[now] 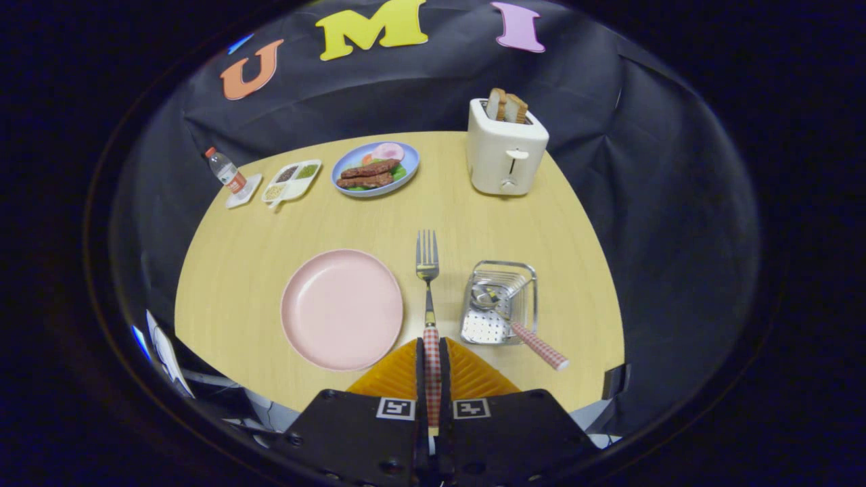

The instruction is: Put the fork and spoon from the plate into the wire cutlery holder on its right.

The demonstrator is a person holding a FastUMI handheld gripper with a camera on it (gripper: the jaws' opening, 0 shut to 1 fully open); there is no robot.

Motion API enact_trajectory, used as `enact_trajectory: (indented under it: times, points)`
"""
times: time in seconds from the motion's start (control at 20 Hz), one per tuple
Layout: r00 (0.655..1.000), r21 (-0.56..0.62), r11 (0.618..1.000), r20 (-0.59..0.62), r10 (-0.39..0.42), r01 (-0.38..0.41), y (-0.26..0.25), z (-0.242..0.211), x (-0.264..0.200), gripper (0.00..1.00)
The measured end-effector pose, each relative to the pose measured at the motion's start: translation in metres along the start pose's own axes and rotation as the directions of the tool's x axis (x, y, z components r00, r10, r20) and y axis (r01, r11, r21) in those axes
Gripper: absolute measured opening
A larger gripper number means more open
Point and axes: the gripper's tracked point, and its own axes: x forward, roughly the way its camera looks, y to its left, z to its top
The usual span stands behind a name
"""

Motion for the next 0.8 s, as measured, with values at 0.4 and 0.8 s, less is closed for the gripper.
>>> enact_trajectory:
  times: [0.4, 0.8]
  points:
    - [0.989, -0.078, 0.997, -0.144, -0.037, 0.026, -0.055, 0.002, -0.037, 0.06]
    - [0.941, -0.132, 0.99, -0.337, -0.007, -0.04, -0.065, -0.009, -0.045, 0.05]
